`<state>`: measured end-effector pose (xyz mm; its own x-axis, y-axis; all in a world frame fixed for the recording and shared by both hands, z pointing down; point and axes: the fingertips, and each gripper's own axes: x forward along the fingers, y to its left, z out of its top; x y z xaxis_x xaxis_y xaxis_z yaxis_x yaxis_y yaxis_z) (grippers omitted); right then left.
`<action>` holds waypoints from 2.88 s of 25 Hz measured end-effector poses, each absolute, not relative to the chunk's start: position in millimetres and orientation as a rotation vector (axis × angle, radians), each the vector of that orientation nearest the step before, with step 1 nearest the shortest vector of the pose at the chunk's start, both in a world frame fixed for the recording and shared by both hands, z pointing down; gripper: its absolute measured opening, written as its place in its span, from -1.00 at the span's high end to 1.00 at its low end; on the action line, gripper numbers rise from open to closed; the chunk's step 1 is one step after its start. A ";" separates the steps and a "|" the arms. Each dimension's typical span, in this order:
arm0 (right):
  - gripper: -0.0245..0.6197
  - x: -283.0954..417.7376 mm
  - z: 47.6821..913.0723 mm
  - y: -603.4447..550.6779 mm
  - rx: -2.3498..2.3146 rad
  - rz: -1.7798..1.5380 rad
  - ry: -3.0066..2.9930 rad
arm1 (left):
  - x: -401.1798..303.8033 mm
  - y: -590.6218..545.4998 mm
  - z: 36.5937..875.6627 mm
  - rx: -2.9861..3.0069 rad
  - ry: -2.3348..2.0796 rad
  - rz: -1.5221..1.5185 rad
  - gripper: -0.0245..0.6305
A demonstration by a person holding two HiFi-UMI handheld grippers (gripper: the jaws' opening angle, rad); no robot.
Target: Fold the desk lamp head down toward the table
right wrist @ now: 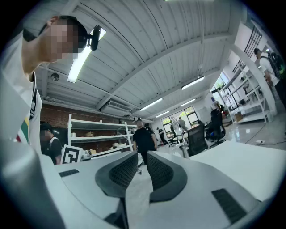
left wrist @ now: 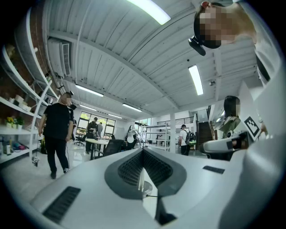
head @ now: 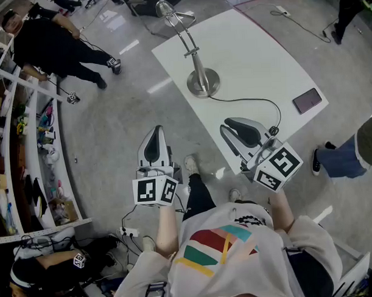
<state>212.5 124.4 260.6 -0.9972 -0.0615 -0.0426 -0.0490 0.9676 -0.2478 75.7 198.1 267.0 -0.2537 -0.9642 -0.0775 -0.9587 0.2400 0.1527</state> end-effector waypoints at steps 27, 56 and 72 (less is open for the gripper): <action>0.41 -21.3 183.3 -104.3 -0.668 -0.428 3.054 | -127.8 -60.2 170.2 2.550 -2.077 -0.279 0.66; 0.41 -76.7 290.3 -133.1 -0.869 -0.111 3.546 | -105.2 -127.1 242.5 3.083 -1.494 0.330 0.64; 0.41 -132.9 322.9 -187.8 -0.816 -0.413 3.860 | -175.8 -200.0 328.3 2.735 -1.392 0.257 0.65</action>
